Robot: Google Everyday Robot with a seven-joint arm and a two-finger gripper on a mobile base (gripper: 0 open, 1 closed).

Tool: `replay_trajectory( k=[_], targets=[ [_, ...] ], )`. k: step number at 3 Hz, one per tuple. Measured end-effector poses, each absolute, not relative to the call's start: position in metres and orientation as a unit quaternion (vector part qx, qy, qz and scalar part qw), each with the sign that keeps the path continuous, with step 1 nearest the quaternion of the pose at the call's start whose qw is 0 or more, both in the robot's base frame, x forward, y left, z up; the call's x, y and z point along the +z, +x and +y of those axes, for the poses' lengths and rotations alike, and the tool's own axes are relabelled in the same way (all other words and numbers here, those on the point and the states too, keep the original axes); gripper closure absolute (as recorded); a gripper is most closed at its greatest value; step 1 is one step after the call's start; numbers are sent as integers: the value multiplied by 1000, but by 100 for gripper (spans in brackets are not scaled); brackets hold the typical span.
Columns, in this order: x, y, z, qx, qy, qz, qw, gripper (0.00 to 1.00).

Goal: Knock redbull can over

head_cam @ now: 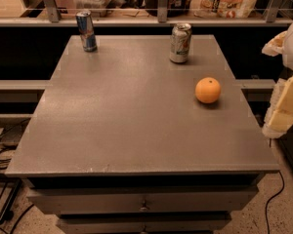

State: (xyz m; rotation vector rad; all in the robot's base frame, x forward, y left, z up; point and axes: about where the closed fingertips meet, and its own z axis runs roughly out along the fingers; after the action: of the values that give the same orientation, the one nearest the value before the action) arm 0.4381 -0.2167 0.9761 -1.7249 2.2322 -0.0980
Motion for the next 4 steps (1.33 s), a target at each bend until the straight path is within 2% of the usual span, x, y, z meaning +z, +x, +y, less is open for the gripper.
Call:
replay_trajectory(
  k=[2,4],
  targets=[
    [978,439,-216,-31,-601,781,168,0],
    [990,477,-169,101,-562,757,318,0]
  ],
)
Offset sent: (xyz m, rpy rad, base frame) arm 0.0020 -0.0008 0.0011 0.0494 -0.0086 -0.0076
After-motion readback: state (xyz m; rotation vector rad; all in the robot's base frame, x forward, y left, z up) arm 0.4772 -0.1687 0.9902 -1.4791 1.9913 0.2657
